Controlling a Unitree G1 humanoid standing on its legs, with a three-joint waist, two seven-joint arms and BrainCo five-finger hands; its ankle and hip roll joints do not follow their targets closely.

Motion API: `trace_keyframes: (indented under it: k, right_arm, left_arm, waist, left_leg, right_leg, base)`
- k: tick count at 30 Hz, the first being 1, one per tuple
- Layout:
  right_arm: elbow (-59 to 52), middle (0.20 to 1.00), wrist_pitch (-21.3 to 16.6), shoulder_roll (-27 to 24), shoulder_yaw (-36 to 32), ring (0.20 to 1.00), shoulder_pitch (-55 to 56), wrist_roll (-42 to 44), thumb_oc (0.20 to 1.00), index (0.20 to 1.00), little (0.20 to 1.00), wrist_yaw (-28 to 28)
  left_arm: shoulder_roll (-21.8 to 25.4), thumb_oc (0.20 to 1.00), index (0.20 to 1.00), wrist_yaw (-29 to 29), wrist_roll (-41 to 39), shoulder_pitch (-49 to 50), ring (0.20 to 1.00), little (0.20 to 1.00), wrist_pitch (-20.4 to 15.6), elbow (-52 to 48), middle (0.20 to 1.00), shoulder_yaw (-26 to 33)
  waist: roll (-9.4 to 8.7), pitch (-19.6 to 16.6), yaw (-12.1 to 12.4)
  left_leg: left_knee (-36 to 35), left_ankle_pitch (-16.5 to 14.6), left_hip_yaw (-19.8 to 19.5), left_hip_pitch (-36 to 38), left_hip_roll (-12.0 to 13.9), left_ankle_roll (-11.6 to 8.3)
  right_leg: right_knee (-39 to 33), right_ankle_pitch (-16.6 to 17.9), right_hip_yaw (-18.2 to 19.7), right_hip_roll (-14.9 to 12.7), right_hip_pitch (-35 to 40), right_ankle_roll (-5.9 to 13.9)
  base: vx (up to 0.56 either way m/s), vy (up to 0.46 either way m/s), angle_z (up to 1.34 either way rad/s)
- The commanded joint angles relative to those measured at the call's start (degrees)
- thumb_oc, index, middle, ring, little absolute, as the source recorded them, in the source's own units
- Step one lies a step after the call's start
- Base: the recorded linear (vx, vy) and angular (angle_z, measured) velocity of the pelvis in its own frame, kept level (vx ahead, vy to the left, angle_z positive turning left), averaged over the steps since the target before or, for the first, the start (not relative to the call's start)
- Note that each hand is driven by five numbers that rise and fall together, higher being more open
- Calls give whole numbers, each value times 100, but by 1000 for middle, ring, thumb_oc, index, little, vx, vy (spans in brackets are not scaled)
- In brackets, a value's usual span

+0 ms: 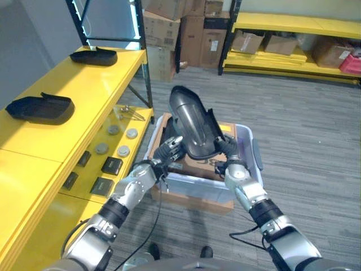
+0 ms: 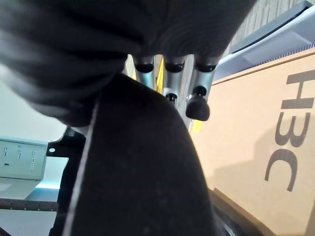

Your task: Move parts from the plastic box to the shelf.

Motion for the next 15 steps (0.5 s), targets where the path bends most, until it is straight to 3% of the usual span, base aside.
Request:
trace_keyframes:
  k: [1,15]
  right_arm:
    - [170,200,-446,91,-5,200,-670,5,200,200,200,33]
    - [402,200,-190,511,407,200,-661,213,200,200,200,583]
  left_arm:
    - [-352,1000,1000,-46,-63,-625,1000,1000,-132,500,1000,-412]
    - [-653,1000,1000,302,-160,-802,1000,1000,-261,579,1000,-640]
  waist:
    - [34,-463,172]
    - [46,-504,123]
  left_leg:
    - [110,-492,-285,-7,472,-266]
    - [96,-539,-269,46,451,-268]
  right_leg:
    - [4,-570,38,-314,189,526]
    - [4,-606,35,-299,210,512]
  base:
    - [0,0,0]
    - [14,2,-3]
